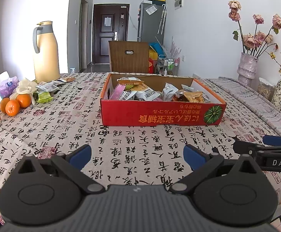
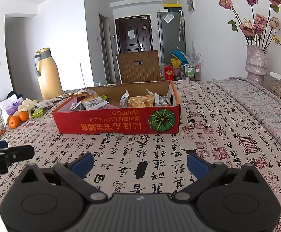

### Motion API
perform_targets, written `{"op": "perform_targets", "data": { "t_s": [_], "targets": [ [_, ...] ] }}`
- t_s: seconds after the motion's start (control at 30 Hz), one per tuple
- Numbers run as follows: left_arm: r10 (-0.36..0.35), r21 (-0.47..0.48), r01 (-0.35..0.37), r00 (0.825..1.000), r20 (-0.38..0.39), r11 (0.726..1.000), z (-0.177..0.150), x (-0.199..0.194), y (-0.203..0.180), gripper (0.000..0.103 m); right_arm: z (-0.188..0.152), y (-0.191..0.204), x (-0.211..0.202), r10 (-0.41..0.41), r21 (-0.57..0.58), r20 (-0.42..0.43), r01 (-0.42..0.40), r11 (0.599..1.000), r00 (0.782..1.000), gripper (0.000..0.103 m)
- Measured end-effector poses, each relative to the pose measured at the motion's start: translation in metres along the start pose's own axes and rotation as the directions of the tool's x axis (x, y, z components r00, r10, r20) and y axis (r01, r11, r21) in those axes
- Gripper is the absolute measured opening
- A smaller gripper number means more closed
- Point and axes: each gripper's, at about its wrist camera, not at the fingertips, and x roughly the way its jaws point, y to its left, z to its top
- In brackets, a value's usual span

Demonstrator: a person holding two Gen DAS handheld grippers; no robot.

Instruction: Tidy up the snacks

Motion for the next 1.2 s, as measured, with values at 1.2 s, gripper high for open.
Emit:
{"op": "perform_targets", "data": {
  "t_s": [1.2],
  "targets": [
    [-0.016, -0.003, 0.016, 1.000, 0.007, 1.000, -0.0002, 0.0035, 0.0015, 0.103, -0.0020, 0.0005, 0.0036, 0.000, -0.001, -0.010, 0.000, 1.000, 1.000, 0.103]
  ]
}}
